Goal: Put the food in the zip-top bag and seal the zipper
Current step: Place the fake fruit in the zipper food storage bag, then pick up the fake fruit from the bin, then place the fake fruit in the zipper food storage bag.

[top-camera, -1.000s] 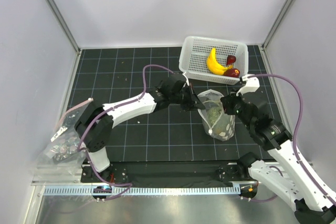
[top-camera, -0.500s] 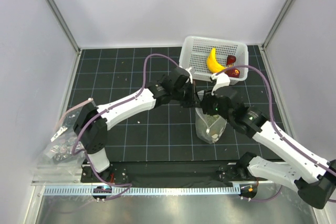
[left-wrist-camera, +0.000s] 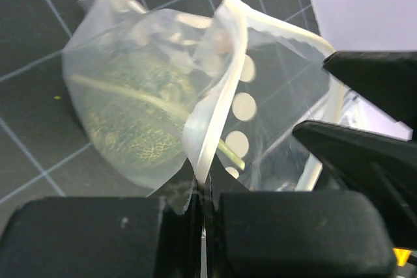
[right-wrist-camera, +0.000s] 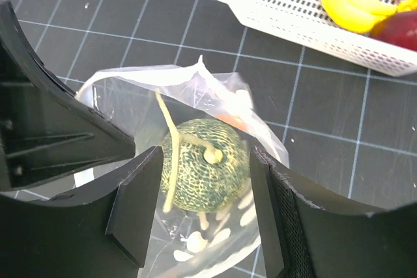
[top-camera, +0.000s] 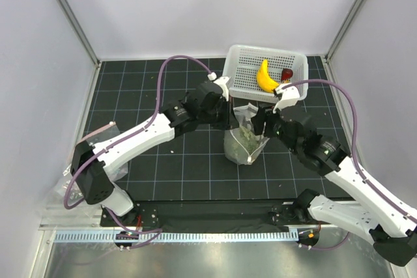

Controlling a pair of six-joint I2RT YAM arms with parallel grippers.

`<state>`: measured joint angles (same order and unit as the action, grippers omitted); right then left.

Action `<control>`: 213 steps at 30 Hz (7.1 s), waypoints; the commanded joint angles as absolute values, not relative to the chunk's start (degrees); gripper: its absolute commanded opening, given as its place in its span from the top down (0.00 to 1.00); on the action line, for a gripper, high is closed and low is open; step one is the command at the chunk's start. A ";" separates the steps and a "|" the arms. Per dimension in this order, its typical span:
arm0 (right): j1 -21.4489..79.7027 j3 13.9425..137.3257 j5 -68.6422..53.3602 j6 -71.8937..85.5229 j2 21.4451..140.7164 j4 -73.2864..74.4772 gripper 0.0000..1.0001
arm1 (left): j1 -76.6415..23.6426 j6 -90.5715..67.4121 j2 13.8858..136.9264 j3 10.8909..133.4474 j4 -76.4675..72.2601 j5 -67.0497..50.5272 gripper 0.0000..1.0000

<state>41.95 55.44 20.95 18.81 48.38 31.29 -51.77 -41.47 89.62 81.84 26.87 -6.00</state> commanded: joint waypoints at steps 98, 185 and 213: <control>16.43 52.04 -31.28 42.26 64.46 -16.06 0.81 | -54.23 -27.33 80.77 81.74 44.12 31.04 1.00; 49.48 38.06 -11.35 36.74 70.04 -31.63 0.87 | -32.78 -47.20 67.67 60.73 18.54 -7.82 1.00; 49.48 42.89 3.34 25.67 68.56 -16.46 0.18 | -31.73 -47.46 68.03 60.29 18.10 -12.48 1.00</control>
<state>49.39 39.05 -0.14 28.71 71.75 -20.16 -31.99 -47.77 69.58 60.05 19.92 -10.90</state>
